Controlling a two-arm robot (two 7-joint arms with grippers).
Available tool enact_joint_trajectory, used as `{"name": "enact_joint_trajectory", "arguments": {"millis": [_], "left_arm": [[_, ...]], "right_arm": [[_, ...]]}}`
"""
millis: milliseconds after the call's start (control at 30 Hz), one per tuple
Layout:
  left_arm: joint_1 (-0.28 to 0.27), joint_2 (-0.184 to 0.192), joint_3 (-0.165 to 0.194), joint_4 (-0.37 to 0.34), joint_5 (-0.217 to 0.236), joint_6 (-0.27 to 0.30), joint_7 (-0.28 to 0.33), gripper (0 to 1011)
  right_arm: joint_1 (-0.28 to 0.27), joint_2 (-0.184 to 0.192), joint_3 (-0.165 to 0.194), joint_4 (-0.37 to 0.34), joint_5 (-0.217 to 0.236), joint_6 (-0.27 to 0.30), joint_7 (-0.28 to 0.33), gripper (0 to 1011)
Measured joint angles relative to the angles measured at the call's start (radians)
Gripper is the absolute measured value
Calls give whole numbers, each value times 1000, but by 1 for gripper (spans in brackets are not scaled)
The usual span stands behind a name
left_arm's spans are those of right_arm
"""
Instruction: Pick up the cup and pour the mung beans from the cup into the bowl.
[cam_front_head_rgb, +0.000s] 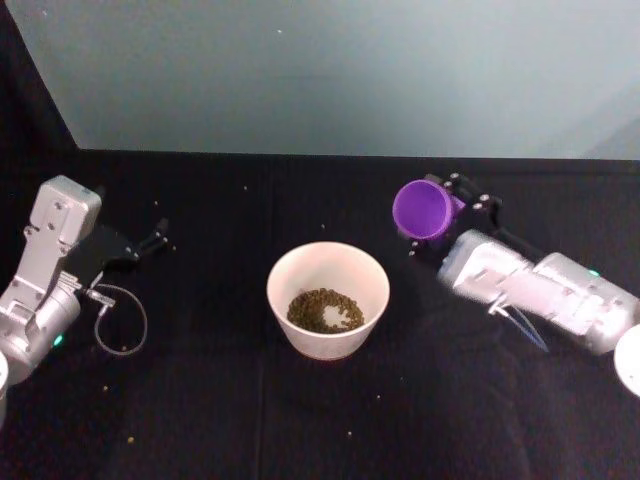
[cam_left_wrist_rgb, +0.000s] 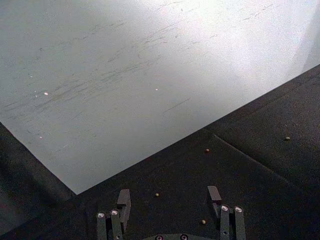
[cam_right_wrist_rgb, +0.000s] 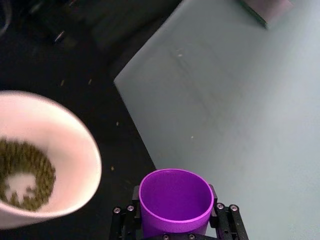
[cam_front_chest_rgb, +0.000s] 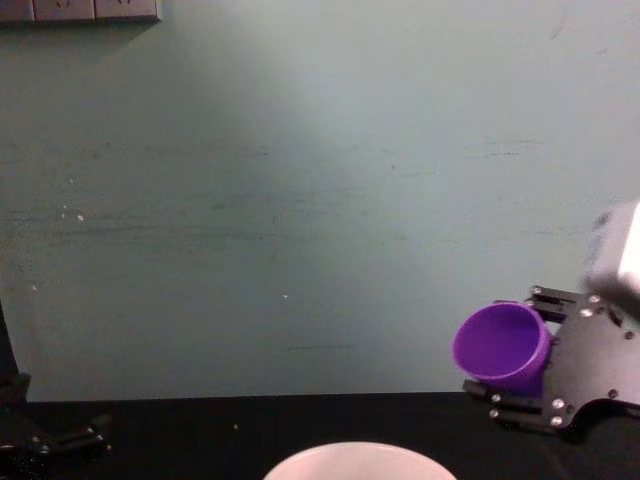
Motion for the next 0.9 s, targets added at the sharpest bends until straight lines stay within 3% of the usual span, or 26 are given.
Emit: {"name": "enact_joint_trajectory", "arguments": {"millis": [67,167,267,300,533,567,667,900], "left_arm": [[0,0,0,0,0,0,0,1000],[0,0,0,0,0,0,0,1000],[0,0,0,0,0,0,0,1000],[0,0,0,0,0,0,0,1000],[0,0,0,0,0,0,0,1000],[0,0,0,0,0,0,0,1000],[0,0,0,0,0,0,0,1000],[0,0,0,0,0,0,0,1000]], "right_arm": [[-17,-18,39,24,110,-29,29,735],[-34,-39,79,69,227,-89,57,735],[-44,-55,103,109,297,-127,77,735],[-47,-67,120,138,355,-140,102,734],[-51,-121,172,260,575,-149,228,735],[-51,-121,172,260,575,-149,228,735],[-40,-144,177,315,661,-131,291,735],[-15,-169,169,393,746,-121,359,735]]}}
